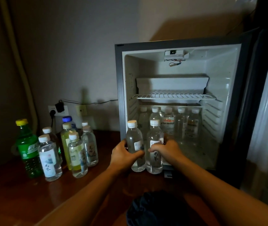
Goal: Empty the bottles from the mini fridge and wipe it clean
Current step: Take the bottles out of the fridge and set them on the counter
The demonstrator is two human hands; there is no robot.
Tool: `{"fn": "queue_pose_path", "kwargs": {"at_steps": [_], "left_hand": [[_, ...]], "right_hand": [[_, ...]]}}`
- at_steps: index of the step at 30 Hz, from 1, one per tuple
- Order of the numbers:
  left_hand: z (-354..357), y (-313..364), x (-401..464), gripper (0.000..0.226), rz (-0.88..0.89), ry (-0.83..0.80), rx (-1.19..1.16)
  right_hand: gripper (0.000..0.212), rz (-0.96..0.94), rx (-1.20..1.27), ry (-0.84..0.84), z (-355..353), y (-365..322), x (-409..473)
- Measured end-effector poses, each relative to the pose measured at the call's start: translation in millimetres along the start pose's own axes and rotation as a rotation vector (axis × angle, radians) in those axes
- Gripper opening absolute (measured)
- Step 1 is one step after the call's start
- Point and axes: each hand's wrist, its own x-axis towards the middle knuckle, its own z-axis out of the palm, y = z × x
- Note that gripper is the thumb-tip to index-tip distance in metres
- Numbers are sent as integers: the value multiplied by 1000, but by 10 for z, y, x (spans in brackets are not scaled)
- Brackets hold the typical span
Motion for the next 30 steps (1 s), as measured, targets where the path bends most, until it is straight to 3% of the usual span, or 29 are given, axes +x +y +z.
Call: {"fn": "queue_pose_path", "kwargs": {"at_steps": [4,12,26,30], "left_hand": [[-262,-87,-162,56,10,29,14],[-680,-344,-357,57,-51,119,171],[-1392,-805,-557,61,-184,266,290],[-1555,-891,-604,65,-203,289,325]], "right_hand": [[19,-35,-36,-66,199,-121,-103],[53,-10,-70,-127,670,-134,-123],[41,-137,-229,-228,1699,-12,-2],[51,-134,-237,-187,1932,83,149]]}}
